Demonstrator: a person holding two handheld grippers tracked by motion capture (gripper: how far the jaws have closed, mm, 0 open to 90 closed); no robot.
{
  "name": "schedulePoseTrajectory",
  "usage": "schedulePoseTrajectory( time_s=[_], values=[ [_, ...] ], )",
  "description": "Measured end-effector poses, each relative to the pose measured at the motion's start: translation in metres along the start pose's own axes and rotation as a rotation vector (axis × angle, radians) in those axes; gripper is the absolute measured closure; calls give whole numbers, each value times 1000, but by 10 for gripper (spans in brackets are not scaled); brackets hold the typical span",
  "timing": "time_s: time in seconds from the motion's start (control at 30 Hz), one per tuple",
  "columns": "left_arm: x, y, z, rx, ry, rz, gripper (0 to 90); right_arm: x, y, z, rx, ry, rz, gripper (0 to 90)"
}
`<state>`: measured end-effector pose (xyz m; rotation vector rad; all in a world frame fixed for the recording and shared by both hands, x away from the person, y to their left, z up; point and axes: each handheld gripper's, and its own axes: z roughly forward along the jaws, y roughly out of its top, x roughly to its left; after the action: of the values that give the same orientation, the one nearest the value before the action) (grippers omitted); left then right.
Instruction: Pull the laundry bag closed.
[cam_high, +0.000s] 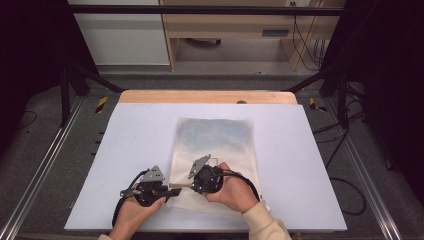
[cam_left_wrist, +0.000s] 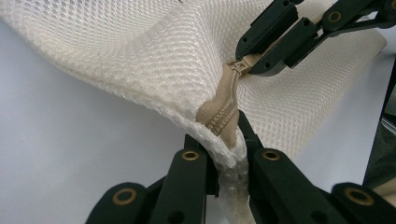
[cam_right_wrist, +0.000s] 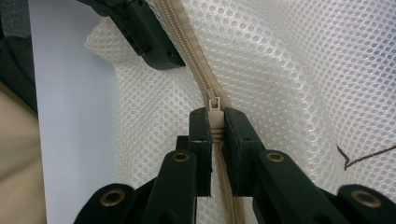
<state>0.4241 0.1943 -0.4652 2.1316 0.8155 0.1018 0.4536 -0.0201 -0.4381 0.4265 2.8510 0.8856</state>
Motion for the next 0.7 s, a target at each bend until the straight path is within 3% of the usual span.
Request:
schedulePoseTrajectory(
  time_s=[0.7],
  values=[
    [0,-1,0,-2,-6,-7,855,-2,-9,-3,4,-6,21,823]
  ],
)
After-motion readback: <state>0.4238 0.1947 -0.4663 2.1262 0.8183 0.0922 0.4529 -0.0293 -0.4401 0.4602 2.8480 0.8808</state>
